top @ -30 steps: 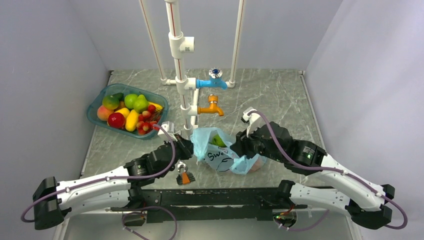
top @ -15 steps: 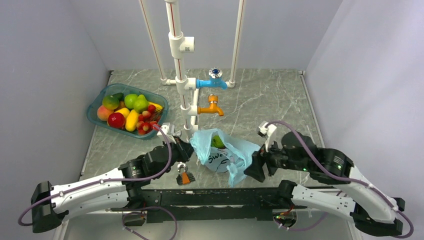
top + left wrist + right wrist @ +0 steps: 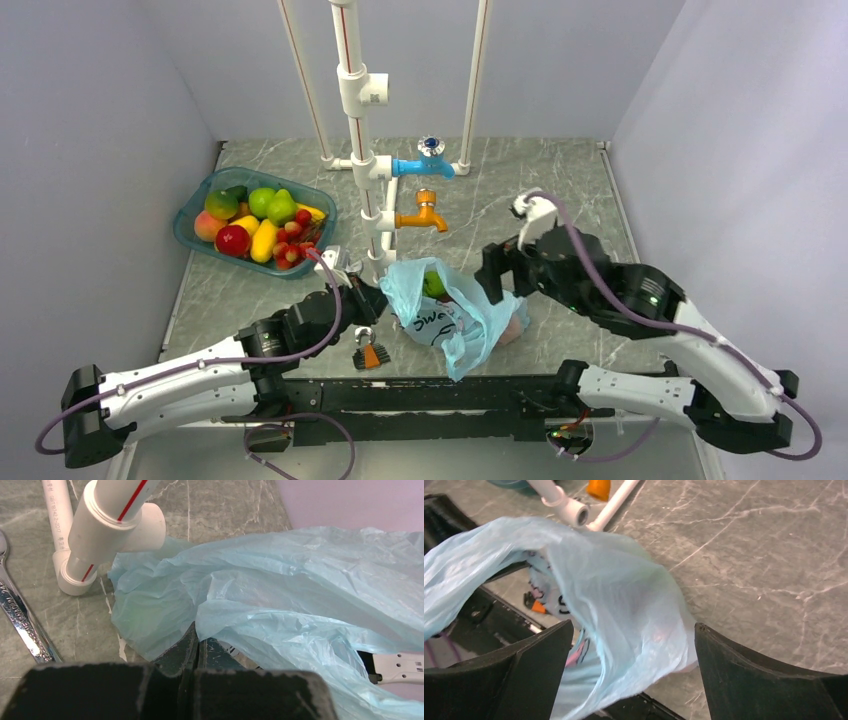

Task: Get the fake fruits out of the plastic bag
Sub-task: Adjust the plastic bag at the center of the board.

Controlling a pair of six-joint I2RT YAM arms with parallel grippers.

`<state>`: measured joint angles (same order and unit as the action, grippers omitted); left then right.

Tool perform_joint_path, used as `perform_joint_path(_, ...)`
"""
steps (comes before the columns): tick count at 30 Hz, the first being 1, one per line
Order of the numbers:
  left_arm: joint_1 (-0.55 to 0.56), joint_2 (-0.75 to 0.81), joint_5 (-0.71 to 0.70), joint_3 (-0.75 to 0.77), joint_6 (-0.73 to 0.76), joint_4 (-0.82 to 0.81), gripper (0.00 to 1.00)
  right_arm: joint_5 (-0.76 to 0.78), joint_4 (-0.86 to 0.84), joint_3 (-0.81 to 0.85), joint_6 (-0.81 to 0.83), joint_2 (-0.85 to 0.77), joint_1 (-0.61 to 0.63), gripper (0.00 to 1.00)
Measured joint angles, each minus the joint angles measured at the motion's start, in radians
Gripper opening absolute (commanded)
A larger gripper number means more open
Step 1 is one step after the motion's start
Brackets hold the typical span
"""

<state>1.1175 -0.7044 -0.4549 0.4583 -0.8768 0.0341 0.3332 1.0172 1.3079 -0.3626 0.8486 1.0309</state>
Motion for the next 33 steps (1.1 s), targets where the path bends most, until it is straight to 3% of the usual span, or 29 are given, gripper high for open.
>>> perform_joint_path(3,-0.002,0.0,0.01,0.0,0.0,0.001,0.0,0.026,-0.054,0.0,0.032,0.08,-0.023,0.98)
perform_joint_path(7,-0.002,0.005,0.015,-0.004,-0.001,-0.003,0.0,-0.085,-0.154,-0.043,0.105,0.165,-0.036,0.99)
perform_joint_path(12,-0.002,0.011,0.025,-0.014,-0.002,-0.01,0.0,-0.293,-0.272,-0.189,0.154,0.144,-0.036,0.98)
perform_joint_path(15,-0.002,0.01,0.033,-0.014,-0.001,-0.015,0.0,-0.286,-0.319,-0.243,0.15,0.138,-0.034,0.96)
perform_joint_path(22,-0.002,-0.002,0.056,-0.014,0.0,-0.016,0.0,-0.071,-0.404,-0.364,0.111,0.138,-0.035,0.58)
perform_joint_path(28,-0.002,-0.02,0.072,-0.014,0.003,-0.022,0.0,0.042,-0.47,-0.464,0.07,0.121,-0.035,0.01)
perform_joint_path(33,-0.01,-0.042,0.066,-0.013,0.021,0.004,0.0,0.177,-0.457,-0.456,0.02,0.097,-0.076,0.0)
